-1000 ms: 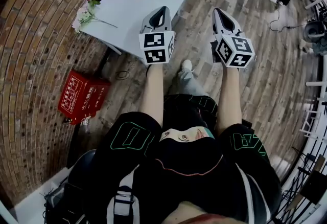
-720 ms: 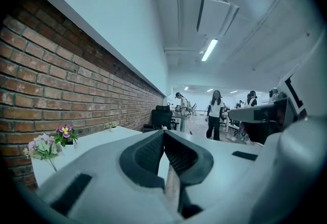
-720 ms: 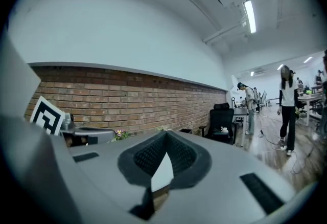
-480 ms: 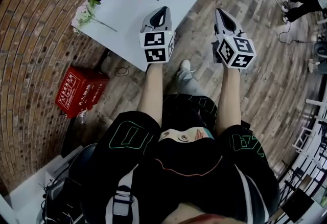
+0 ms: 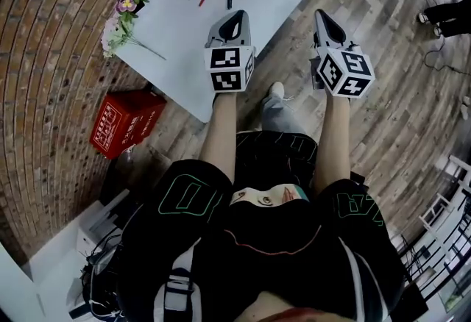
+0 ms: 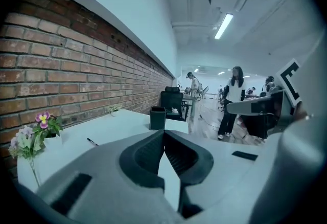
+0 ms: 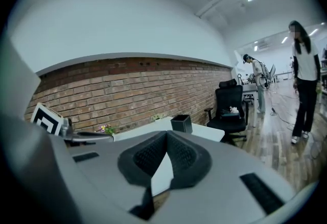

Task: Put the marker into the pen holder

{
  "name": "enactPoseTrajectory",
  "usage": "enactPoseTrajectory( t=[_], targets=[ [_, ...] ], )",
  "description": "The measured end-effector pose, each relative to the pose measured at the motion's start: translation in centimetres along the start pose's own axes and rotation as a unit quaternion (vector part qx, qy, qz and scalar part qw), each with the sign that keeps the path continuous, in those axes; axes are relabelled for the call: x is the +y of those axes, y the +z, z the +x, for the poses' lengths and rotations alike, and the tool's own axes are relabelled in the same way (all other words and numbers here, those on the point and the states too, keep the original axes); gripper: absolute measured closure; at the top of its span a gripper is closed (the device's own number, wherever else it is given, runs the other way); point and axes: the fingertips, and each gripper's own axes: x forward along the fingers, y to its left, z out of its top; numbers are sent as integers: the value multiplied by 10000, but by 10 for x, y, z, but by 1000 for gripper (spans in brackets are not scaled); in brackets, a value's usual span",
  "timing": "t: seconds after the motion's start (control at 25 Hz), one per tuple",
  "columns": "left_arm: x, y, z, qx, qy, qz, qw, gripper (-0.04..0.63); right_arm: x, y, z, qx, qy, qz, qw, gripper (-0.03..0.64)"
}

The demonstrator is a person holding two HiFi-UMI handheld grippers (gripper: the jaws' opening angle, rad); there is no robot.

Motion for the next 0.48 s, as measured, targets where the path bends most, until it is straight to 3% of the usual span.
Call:
enactPoseTrajectory(
  t=[0.32,0.48],
  targets=[
    [32,-17,46,489,530,-213,9972,594,-32,-8,66,383,406,17,9984,612],
    [74,-35,63,748,774,-320,9937,594,-26,-24,113,625,573,75,9964,612]
  ],
)
